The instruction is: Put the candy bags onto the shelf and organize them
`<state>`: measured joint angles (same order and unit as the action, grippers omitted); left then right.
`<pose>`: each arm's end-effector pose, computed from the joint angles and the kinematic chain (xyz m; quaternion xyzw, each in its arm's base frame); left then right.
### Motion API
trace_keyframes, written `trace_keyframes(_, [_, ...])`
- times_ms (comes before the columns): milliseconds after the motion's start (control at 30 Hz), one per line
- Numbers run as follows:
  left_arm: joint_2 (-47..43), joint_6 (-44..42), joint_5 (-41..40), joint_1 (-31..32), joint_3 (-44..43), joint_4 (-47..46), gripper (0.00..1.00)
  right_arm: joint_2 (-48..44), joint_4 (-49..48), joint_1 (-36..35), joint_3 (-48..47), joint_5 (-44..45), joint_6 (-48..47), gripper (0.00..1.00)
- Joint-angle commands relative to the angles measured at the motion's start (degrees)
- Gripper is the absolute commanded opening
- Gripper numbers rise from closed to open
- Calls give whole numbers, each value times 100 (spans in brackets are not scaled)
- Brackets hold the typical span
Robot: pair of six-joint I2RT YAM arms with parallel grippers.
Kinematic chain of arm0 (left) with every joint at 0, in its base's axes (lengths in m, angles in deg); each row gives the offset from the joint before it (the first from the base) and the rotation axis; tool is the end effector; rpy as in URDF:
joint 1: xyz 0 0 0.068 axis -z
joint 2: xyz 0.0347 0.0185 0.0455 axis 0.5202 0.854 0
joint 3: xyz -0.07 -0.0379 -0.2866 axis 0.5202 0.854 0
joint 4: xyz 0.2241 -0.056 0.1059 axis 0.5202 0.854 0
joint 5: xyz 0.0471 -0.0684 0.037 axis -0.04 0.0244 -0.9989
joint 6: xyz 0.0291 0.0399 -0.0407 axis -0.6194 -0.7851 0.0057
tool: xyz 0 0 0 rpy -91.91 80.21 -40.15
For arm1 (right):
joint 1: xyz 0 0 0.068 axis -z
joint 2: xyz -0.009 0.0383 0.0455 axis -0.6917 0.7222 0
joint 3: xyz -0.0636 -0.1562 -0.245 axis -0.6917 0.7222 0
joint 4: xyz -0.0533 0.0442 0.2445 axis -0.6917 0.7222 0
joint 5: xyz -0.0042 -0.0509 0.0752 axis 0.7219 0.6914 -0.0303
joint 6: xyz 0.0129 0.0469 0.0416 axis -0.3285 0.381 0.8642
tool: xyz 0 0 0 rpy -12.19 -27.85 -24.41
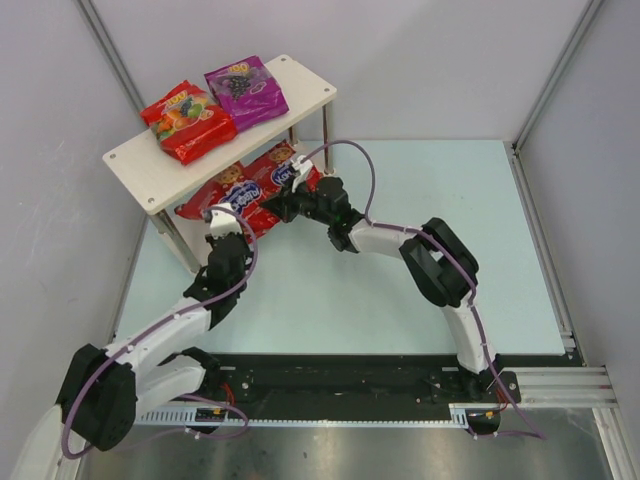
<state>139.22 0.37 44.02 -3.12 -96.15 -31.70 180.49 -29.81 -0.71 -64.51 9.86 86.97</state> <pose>0.1960 -0.0699 0.2562 -0.1042 0.7638 0.0435 0.6355 0.3588 0.3764 0.2616 -0.2949 0.6293 0.4591 0.5535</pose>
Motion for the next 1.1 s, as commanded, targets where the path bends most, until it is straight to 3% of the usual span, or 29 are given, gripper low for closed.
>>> trace_keyframes(0, [152, -113, 231, -361, -54, -1038, 0, 250, -343, 0, -753, -361, 0, 0])
trace_keyframes(533, [679, -289, 486, -1223, -160, -1320, 0, 883, -220, -27, -1281, -36, 106, 0])
trace_keyframes(633, [785, -254, 416, -1302, -160, -1294, 5, 980, -168, -44, -1324, 96, 88, 0])
trace_keyframes(733, [794, -227, 240, -1329, -142, -1223, 23, 1094, -98, -44, -1394, 113, 88, 0])
trace_keyframes(767, [776, -219, 205, -1355, -125, -1188, 40, 1120, -80, -36, -1404, 113, 88, 0])
trace_keyframes(833, [759, -184, 56, -1373, -159, -1101, 60, 1182, -71, -36, -1404, 122, 114, 0])
trace_keyframes(867, [715, -166, 3, -1373, -168, -978, 76, 1200, -71, -36, -1412, 140, 132, 0])
trace_keyframes(933, [619, -96, -76, -1373, -177, -794, 86, 1226, -71, -27, -1395, 114, 141, 6])
trace_keyframes(1033, [285, 10, 19, -1373, -98, -618, 100, 1174, -123, -27, -1325, -18, 167, 26])
trace_keyframes(1067, [93, 27, 63, -1373, -81, -565, 100, 1156, -158, -27, -1307, -36, 167, 38])
